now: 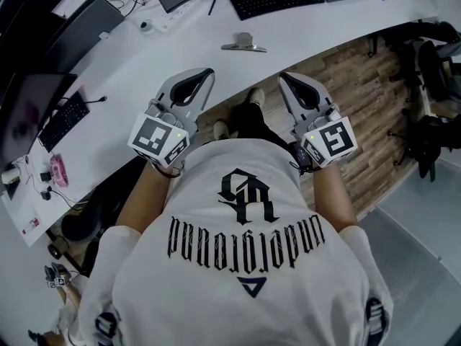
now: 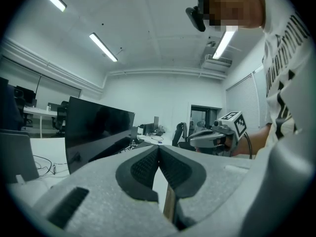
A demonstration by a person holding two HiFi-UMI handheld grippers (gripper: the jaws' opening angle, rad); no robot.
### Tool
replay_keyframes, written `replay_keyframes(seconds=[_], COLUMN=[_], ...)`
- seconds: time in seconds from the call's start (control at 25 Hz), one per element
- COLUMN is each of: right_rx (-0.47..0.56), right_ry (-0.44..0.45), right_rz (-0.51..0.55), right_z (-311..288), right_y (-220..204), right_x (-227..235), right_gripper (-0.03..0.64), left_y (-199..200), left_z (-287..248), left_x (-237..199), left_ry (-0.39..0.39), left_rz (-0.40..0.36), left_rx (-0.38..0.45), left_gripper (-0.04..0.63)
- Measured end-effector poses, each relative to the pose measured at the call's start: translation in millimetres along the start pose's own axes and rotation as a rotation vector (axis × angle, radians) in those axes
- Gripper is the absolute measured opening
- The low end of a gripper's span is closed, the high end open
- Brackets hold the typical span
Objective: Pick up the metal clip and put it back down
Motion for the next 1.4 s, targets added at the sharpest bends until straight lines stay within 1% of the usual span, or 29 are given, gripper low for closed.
replay_keyframes(seconds=[0.16,0.32,0.56,0.68,0.84,0.92,1.0,1.12,1.2,1.28,1.4], right_rx=[-0.023,-0.049,-0.120,-0.176,-0.229,-0.247,-0.271,-0.310,-0.330,-0.359,-0.410], right_ry=[0.032,0.085,0.144,0.192,0.250,0.271,0.294,0.324,0.342,0.367,0.393], right_rz=[-0.002,-0.005,-0.033,-0.036,-0.035,-0.035,-0.039,-0.042,-0.033,-0.032,-0.046], right_z=[-22,-51,-101,-121,-147,-162,-177,-198,-209,-218,-231], right_y=[-5,-12,-31,-44,-58,-66,-75,-92,-105,-121,-145], right_x=[28,60,103,125,144,152,158,164,170,177,186], right_gripper=[0.015,0.015,0.017,0.017,0.018,0.020,0.032,0.056,0.065,0.089,0.098], left_y=[-4,-12,-34,-49,-70,-77,-85,-98,-106,-112,-122], left_z=[-17,-40,-77,-101,-123,-132,-139,-147,-154,-163,-174], left_x=[-14,-30,-57,-66,-80,-89,-96,-108,-114,-116,-119], left_ry=[0.020,0.050,0.056,0.061,0.077,0.091,0.106,0.117,0.116,0.113,0.100], left_rz=[0.001,0.018,0.052,0.064,0.102,0.096,0.100,0.125,0.136,0.145,0.157], left_rx=[-0.016,-0.044,-0.095,-0.136,-0.192,-0.224,-0.251,-0.270,-0.281,-0.296,-0.312], left_gripper=[0.012,0.012,0.012,0.012,0.012,0.012,0.012,0.012,0.012,0.012,0.012])
Point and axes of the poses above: the fingertips, and each gripper's own axes: z backward along the fingers, x to its right, y out of its top, the point moved 10 cm from there along z, backward along the fingers, and after that the axes turned 3 degrees about -z, right-handed, at the moved point
